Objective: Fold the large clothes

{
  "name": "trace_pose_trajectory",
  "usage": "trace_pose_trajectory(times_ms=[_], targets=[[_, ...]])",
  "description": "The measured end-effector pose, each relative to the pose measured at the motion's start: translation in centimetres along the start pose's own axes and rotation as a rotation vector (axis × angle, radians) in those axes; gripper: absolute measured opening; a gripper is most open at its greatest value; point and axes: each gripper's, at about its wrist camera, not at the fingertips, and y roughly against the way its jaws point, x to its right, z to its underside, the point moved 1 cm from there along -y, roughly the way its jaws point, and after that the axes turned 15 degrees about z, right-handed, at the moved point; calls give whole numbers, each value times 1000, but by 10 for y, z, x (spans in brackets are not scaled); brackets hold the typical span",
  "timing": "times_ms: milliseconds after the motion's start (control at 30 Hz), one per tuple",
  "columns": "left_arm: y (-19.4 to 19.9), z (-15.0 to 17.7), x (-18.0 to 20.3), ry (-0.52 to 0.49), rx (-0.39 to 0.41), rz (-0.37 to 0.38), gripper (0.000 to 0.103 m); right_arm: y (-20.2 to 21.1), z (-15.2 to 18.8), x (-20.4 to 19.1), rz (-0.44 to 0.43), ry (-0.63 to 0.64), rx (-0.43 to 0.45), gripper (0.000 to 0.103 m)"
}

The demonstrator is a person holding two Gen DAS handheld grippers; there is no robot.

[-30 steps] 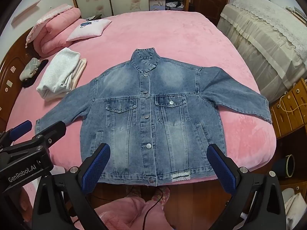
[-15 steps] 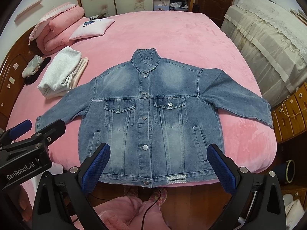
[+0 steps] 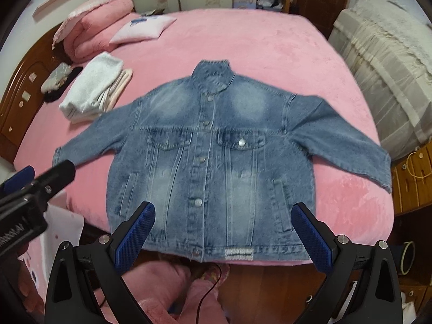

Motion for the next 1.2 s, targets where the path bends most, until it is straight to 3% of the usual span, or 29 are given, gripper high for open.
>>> trace_pose_trajectory(times_ms=[400,700,967,1200], targets=[[-9,-7,-45,194,-31,-82,102,-27,-7,-26,-43,64,-25,102],[-24,-9,-113,375,-59,-131,102,-40,-30,-51,-24,93,-63,102],[-40,-16,-229,596,-69,-150,101,-71,-48,-105,25,95,-192,102],[-66,-45,-375,780,-74,-144,101,-107,-56,-164,108,31,-356,102]])
